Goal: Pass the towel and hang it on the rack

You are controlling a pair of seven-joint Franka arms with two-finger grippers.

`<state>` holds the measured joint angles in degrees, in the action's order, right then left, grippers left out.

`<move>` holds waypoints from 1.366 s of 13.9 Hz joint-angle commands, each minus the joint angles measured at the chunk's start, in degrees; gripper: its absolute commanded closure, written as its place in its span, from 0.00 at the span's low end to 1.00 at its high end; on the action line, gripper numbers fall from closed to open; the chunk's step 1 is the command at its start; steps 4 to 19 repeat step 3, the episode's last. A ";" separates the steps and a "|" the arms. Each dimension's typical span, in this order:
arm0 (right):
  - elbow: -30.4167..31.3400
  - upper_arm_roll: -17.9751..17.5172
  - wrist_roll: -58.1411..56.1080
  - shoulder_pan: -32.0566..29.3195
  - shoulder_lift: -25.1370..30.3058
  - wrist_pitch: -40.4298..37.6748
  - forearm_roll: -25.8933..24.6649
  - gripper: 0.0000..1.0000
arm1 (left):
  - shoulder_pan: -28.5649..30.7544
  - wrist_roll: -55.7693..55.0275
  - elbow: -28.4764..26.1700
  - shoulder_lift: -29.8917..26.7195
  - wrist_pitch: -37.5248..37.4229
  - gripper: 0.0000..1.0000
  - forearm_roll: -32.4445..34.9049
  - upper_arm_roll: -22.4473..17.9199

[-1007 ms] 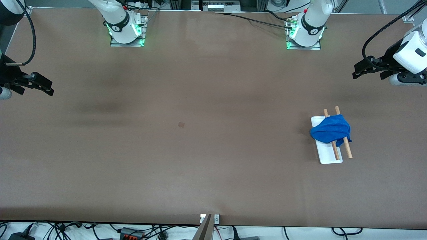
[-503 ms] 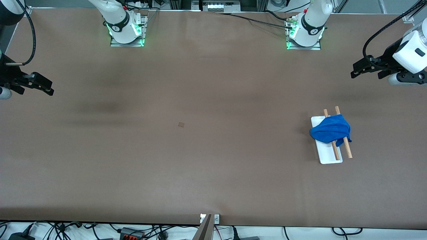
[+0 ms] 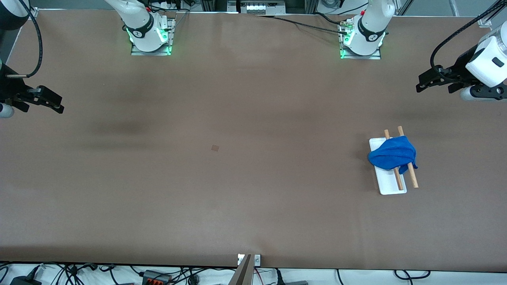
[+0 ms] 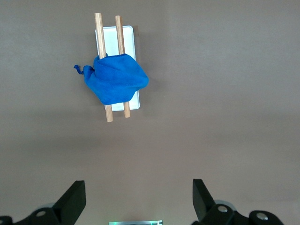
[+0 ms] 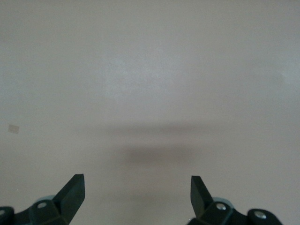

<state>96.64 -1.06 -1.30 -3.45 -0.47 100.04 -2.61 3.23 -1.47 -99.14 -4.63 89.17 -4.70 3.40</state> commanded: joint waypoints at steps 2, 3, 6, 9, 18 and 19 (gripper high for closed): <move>-0.13 -0.61 -0.20 -0.77 0.21 -0.54 0.76 0.00 | 0.55 0.85 0.26 0.06 -0.76 0.00 -0.84 0.03; -0.13 -0.61 -0.11 -0.86 0.12 -0.54 0.68 0.00 | 0.63 0.85 0.26 0.06 -0.76 0.00 -0.84 0.03; -0.13 -0.61 -0.11 -0.86 0.12 -0.54 0.68 0.00 | 0.63 0.85 0.26 0.06 -0.76 0.00 -0.84 0.03; -0.13 -0.61 -0.11 -0.86 0.12 -0.54 0.68 0.00 | 0.63 0.85 0.26 0.06 -0.76 0.00 -0.84 0.03; -0.13 -0.61 -0.11 -0.86 0.12 -0.54 0.68 0.00 | 0.63 0.85 0.26 0.06 -0.76 0.00 -0.84 0.03; -0.13 -0.61 -0.11 -0.86 0.12 -0.54 0.68 0.00 | 0.63 0.85 0.26 0.06 -0.76 0.00 -0.84 0.03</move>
